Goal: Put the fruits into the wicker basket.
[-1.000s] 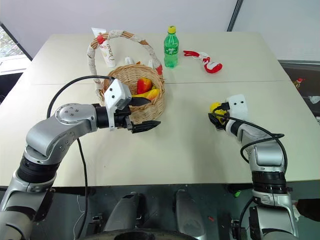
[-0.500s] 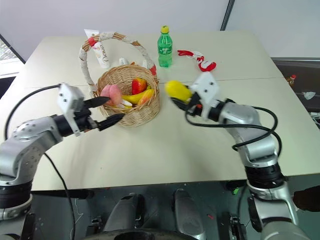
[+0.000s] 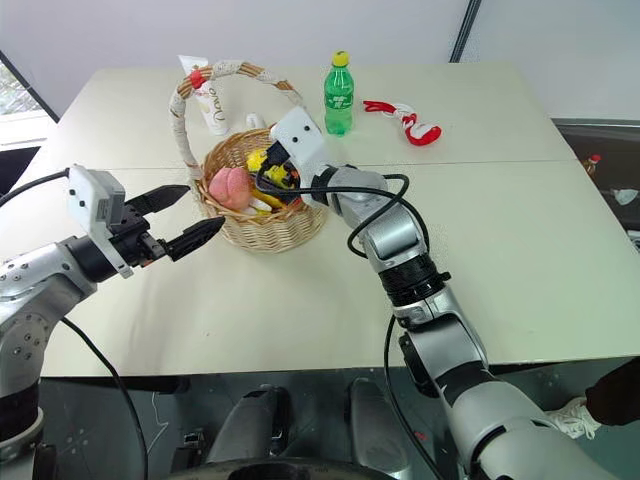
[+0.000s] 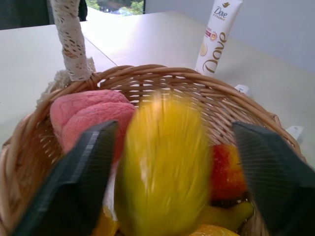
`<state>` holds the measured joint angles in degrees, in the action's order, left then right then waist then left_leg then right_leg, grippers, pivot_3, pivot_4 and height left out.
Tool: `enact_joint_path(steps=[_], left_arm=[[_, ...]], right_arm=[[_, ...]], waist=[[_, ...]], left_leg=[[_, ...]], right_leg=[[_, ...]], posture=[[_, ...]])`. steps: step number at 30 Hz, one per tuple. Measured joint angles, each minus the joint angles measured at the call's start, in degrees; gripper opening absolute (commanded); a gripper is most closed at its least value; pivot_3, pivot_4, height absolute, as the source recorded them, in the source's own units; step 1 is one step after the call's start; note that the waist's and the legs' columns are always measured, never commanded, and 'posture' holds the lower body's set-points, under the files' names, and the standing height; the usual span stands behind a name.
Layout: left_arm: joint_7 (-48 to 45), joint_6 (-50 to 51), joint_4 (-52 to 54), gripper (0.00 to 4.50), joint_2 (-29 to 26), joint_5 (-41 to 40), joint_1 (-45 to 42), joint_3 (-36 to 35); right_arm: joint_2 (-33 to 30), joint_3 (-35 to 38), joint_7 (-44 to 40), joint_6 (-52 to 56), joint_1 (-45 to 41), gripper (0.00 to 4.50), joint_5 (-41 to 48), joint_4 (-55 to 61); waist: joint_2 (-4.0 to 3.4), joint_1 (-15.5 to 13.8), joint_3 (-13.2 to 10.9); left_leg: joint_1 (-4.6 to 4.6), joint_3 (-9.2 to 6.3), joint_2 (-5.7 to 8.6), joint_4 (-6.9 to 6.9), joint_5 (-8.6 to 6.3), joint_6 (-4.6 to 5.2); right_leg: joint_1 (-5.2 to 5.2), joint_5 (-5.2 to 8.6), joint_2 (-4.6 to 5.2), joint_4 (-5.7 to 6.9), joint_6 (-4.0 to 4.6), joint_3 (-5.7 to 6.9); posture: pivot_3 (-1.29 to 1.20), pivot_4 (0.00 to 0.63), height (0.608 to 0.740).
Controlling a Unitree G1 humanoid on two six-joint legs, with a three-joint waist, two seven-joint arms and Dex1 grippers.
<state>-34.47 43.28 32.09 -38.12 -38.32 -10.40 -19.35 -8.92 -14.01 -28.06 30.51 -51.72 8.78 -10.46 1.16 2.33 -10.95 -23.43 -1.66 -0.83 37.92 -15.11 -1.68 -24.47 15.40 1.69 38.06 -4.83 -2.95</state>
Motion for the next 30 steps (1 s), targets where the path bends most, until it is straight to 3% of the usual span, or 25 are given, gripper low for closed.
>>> enact_joint_path(steps=[4, 9, 12, 16, 21, 25, 30], left_arm=[[0.7, 0.0, 0.1, 4.50, 0.0, -1.0, 0.0, 0.1], [1.2, 0.0, 0.0, 4.50, 0.1, -2.2, 0.6, -0.2], [1.3, 0.0, 0.0, 4.50, 0.6, -3.1, 0.6, 0.0], [1.5, -0.1, -0.1, 4.50, 1.3, -3.6, 0.5, 0.8], [2.2, -0.1, -0.6, 4.50, 2.3, -3.7, -1.6, 2.9], [3.2, -0.1, -0.4, 4.50, 2.7, -3.8, -1.5, 3.0], [5.2, -0.1, 0.9, 4.50, 3.3, -4.0, 0.3, 3.0]], right_arm=[[-2.1, 0.1, -3.1, -3.4, 1.5, 4.48, -0.1, 4.9], [-11.6, 4.3, -13.5, -2.9, 13.9, 4.48, 8.4, 22.2], [-13.2, 8.6, -12.4, 0.8, 17.3, 4.48, 10.8, 25.3], [-9.6, 10.6, -4.3, 2.8, 17.2, 4.48, 8.8, 20.5], [-0.9, 10.8, 3.0, -3.9, 7.9, 4.48, 4.8, 2.9], [1.4, 11.3, 4.1, -10.8, 3.0, 3.20, 3.3, -8.0], [1.9, 12.0, 3.7, -14.7, 2.5, 0.46, 3.2, -13.0]], waist=[[0.00, 0.2, 0.0], [0.00, -0.4, 0.0], [0.00, 0.3, 0.0], [0.00, 0.4, 0.0], [-0.04, 0.4, 0.0], [-0.04, 0.2, 0.0], [-0.04, 0.1, 0.0]], left_leg=[[0.01, -0.01, -0.02, 0.00, 0.00, 0.00], [-0.01, -0.03, 0.02, -0.01, -0.03, 0.06], [0.11, 0.05, -0.05, 0.00, -0.03, 0.05], [0.19, 0.01, -0.13, -0.01, -0.02, 0.05], [0.12, 0.03, -0.17, -0.02, 0.00, 0.02], [0.06, 0.01, -0.11, -0.03, 0.00, 0.01], [0.01, 0.06, 0.00, -0.02, 0.00, 0.02]], right_leg=[[0.00, 0.00, -0.04, 0.01, 0.00, 0.01], [0.06, 0.00, 0.03, -0.06, -0.01, 0.03], [0.07, 0.00, -0.05, 0.03, -0.01, -0.04], [0.06, -0.03, -0.36, 0.10, 0.10, -0.03], [-0.01, -0.06, -0.57, 0.08, 0.17, -0.07], [-0.01, -0.07, -0.24, 0.04, 0.16, -0.03], [-0.01, -0.09, -0.02, -0.01, 0.12, -0.04]], posture=[[0.00, 0.150, 0.740], [0.00, 0.150, 0.740], [0.00, 0.150, 0.740], [0.00, 0.150, 0.740], [0.00, 0.150, 0.740], [0.00, 0.150, 0.740], [0.00, 0.150, 0.740]])
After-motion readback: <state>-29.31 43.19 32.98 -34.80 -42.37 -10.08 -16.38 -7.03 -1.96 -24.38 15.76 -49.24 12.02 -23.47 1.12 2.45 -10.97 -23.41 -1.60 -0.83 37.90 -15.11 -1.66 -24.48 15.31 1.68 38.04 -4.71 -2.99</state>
